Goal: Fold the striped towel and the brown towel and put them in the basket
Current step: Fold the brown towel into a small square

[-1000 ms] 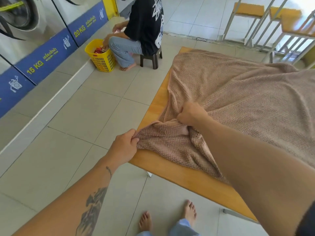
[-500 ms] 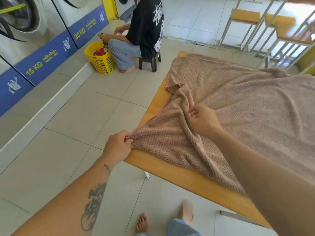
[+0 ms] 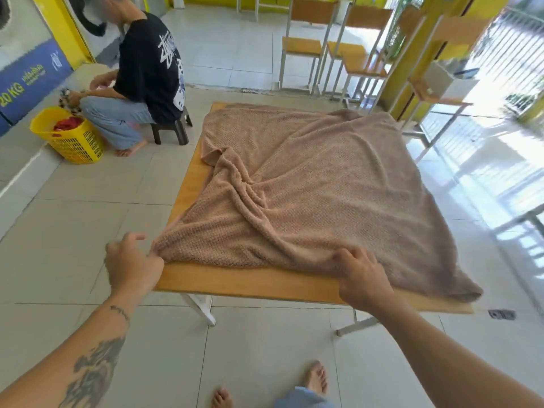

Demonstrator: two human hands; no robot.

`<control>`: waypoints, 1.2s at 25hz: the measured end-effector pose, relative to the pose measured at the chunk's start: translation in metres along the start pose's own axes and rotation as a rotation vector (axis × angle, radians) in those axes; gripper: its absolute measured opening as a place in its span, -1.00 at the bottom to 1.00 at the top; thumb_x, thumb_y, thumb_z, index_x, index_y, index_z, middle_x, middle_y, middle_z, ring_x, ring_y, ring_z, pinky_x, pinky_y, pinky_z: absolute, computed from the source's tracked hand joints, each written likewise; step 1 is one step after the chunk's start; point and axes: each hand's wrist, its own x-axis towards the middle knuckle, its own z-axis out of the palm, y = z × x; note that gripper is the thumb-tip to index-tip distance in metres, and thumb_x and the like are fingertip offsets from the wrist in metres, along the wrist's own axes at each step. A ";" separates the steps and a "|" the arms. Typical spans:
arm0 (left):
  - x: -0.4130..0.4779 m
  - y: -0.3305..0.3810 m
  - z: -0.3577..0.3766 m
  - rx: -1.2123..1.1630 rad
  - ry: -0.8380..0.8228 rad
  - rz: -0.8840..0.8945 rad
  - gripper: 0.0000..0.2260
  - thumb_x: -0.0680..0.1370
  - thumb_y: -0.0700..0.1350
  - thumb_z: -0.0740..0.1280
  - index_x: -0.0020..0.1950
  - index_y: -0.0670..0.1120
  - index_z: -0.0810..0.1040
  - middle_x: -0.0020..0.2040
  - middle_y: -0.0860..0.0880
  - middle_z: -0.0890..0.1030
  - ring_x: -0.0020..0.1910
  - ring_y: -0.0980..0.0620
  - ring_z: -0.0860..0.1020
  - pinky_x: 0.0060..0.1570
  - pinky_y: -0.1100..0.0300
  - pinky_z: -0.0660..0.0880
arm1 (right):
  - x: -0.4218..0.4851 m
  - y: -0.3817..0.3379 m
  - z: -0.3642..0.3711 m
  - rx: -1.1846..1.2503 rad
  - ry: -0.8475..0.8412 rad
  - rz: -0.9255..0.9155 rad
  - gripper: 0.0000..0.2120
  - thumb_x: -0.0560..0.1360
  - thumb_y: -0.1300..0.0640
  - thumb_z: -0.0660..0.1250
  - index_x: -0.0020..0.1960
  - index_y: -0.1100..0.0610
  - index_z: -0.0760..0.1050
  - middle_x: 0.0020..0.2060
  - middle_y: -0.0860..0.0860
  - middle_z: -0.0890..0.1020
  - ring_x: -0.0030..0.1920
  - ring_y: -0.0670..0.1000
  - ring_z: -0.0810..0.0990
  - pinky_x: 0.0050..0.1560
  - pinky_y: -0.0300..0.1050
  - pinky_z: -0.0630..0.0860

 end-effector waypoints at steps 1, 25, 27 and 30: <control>-0.008 0.012 0.002 0.050 0.033 0.051 -0.67 0.50 -0.22 0.33 0.25 -0.05 0.47 0.28 -0.20 0.40 0.23 -0.25 0.41 0.23 -0.16 0.42 | -0.002 0.007 -0.001 -0.012 0.023 0.024 -0.50 0.39 0.19 0.23 0.32 -0.02 0.34 0.22 0.02 0.38 0.17 0.11 0.35 0.17 0.03 0.41; -0.118 0.216 0.143 0.273 -0.265 0.445 -0.86 0.56 -0.09 0.34 -0.12 0.10 0.66 -0.08 0.05 0.63 -0.17 0.01 0.55 -0.11 0.06 0.57 | 0.077 0.117 -0.053 0.346 0.010 -0.377 -0.89 0.46 0.14 0.29 -0.21 0.00 0.55 -0.24 -0.07 0.61 -0.20 0.07 0.57 -0.20 -0.04 0.53; -0.113 0.223 0.137 0.256 -0.253 0.483 -0.86 0.57 -0.09 0.33 -0.12 0.07 0.65 -0.09 0.05 0.60 -0.19 0.01 0.54 -0.16 0.07 0.55 | 0.082 0.118 -0.070 0.330 0.052 -0.379 -0.86 0.47 0.17 0.30 -0.17 0.02 0.62 -0.25 -0.07 0.64 -0.22 0.04 0.60 -0.21 -0.05 0.57; -0.110 0.241 0.138 0.249 -0.138 0.557 -0.90 0.57 -0.12 0.30 -0.11 0.02 0.59 -0.09 0.04 0.47 -0.08 -0.01 0.46 -0.11 0.04 0.49 | 0.089 0.114 -0.088 0.291 0.122 -0.372 -0.86 0.48 0.18 0.28 -0.14 0.05 0.61 -0.26 -0.04 0.64 -0.24 0.04 0.60 -0.28 -0.09 0.52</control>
